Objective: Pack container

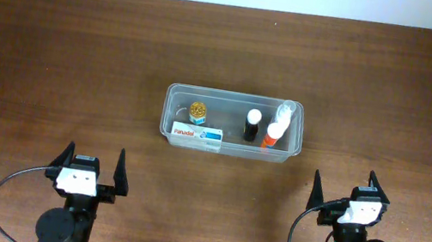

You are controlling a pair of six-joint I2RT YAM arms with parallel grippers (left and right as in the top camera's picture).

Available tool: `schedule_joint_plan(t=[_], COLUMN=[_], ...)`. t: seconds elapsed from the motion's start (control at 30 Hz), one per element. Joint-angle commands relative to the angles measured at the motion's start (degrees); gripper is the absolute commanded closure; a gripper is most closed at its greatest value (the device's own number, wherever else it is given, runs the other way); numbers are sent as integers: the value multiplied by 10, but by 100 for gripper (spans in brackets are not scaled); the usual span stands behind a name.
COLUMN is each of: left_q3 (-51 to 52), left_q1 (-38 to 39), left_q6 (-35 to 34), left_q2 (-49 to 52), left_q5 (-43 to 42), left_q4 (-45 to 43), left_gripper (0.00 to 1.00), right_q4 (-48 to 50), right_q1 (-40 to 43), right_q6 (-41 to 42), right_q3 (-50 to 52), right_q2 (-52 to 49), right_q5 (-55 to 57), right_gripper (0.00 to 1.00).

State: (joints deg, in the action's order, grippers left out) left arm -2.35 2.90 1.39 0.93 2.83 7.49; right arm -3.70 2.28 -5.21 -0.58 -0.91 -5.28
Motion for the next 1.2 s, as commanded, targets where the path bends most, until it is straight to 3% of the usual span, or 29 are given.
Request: schedule_joint_plan(t=[0.0, 0.2, 1.17], left_q3=[4, 4, 4], left_q1=[8, 8, 8], left_q6=[-18, -66, -65], left_q2=[-6, -6, -6], left_q5=[37, 74, 60], left_q4=[-2, -6, -6], left_gripper=[1, 1, 1], right_q4=[-4, -4, -4], right_q1=[5, 5, 5], right_q6=[-5, -5, -5], right_q3=[3, 3, 3], right_q2=[5, 5, 5], right_q5=[1, 1, 1], right_gripper=[2, 2, 2])
